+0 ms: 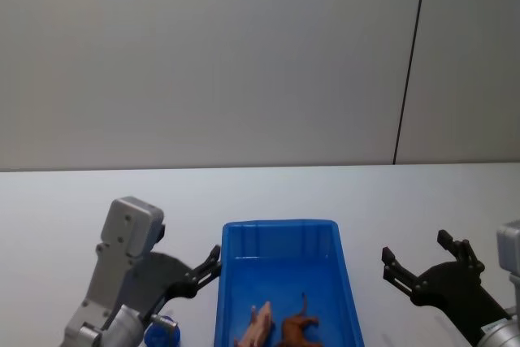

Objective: Pick up the two dolls from the table and place them into the box.

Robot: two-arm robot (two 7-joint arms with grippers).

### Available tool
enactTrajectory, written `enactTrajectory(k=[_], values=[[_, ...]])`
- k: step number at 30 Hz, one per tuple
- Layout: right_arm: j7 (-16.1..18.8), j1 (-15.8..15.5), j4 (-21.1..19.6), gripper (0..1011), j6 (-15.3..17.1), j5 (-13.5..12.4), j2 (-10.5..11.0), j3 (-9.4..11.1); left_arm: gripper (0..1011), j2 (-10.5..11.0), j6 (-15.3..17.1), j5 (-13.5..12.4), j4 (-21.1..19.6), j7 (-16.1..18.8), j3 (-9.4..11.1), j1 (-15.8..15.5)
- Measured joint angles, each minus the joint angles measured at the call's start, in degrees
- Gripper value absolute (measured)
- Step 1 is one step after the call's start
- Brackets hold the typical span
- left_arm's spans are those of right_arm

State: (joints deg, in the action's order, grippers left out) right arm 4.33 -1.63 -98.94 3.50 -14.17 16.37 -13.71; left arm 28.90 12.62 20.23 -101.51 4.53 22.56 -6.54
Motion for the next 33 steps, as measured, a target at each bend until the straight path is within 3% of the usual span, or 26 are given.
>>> enactTrajectory(k=[14, 31, 33], values=[[-0.18, -0.13, -0.14, 1001, -0.01, -0.09, 0.07, 0.07, 1001, 3.06, 3.33, 5.72, -1.56, 1.81, -1.57, 4.10], [-0.26, -0.19, -0.19, 1001, 0.00, -0.10, 0.12, 0.08, 1001, 2.87, 4.14, 8.03, 1.95, 0.52, -1.89, 5.37], [-0.26, -0.19, -0.19, 1001, 0.00, -0.10, 0.12, 0.08, 956, 2.69, 4.15, 8.16, 2.54, 0.22, -1.89, 5.39]])
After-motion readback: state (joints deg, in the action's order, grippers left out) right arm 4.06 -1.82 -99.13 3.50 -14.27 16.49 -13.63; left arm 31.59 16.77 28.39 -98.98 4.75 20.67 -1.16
